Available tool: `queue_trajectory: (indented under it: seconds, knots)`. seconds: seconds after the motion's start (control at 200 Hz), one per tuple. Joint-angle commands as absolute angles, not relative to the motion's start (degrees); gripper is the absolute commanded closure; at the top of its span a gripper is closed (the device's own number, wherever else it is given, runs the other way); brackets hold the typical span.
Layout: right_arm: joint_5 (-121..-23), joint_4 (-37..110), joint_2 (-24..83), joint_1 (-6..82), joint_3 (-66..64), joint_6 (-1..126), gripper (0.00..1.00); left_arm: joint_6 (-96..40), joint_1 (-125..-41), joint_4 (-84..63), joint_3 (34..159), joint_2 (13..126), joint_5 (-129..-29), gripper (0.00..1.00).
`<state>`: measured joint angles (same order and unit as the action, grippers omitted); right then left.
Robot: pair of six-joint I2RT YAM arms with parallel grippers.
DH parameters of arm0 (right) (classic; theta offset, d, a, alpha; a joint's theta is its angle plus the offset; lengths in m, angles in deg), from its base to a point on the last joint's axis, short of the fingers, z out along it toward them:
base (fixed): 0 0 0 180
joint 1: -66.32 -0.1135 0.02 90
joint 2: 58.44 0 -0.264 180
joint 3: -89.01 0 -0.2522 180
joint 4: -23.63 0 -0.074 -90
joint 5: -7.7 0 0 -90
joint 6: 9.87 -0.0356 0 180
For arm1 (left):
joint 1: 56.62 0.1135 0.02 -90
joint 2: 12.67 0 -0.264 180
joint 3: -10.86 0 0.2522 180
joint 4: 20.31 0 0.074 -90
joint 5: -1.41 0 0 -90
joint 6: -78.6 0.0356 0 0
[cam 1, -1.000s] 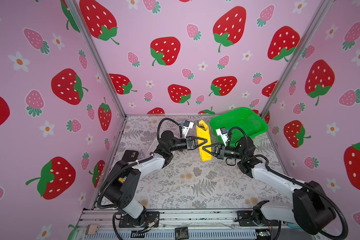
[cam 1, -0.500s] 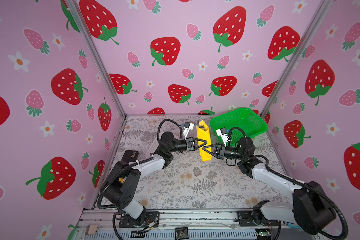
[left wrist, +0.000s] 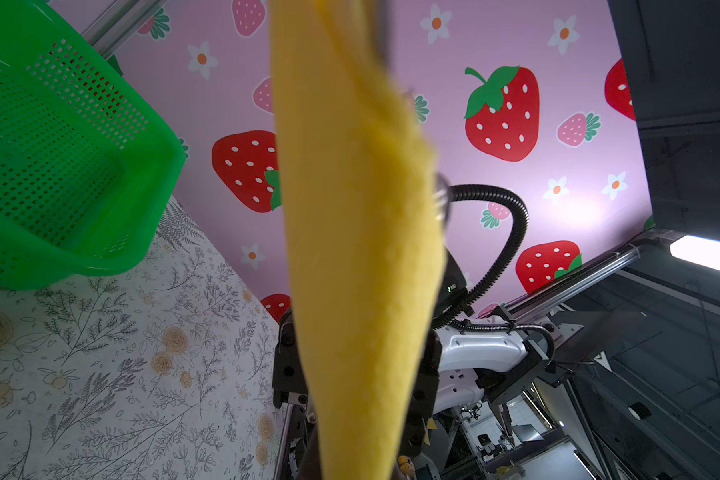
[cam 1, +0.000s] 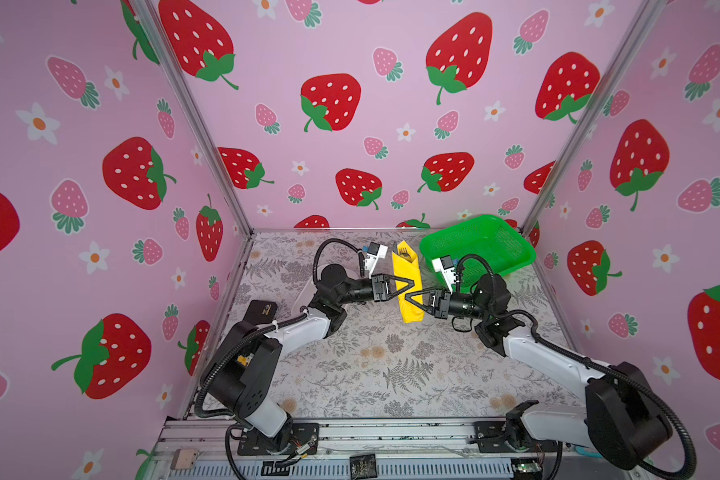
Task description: Place the utensils on the paper napkin and roll it up
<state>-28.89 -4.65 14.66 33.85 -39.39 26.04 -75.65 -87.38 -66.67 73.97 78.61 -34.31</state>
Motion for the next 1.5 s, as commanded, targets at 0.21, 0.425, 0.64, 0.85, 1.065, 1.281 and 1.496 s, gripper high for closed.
queue_trajectory:
  seconds: [0.21, 0.425, 0.64, 0.85, 1.065, 1.281, 1.496]
  knots:
    - [-30.23, -1.43, 13.17, 34.19, -38.74, 30.82, 0.84, -76.44, -87.38, -69.77, 76.52, 78.51, -33.31, 0.93]
    - [-39.87, 13.13, 8.48, 36.11, -38.23, 38.77, 0.58, -75.98, -86.63, -69.10, 75.96, 78.22, -33.18, 0.93]
    - [-58.47, 25.53, 3.55, 38.91, -38.78, 41.72, 0.47, -74.46, -85.86, -67.52, 74.48, 77.39, -34.29, 0.98]
    - [-76.83, 36.99, 4.58, 44.14, -39.50, 35.45, 0.36, -72.53, -85.59, -64.88, 73.74, 76.19, -34.80, 0.99]
    - [-74.76, 35.83, 6.78, 51.24, -42.24, 32.08, 0.34, -70.85, -85.58, -62.71, 73.14, 74.72, -35.19, 1.00]
    - [-78.48, 35.09, 9.17, 54.14, -42.22, 29.49, 0.32, -70.57, -85.53, -62.62, 72.95, 74.64, -35.24, 1.00]
    - [-79.39, 33.44, 12.45, 55.98, -41.69, 27.56, 0.32, -70.90, -85.52, -62.63, 73.31, 75.04, -34.93, 1.00]
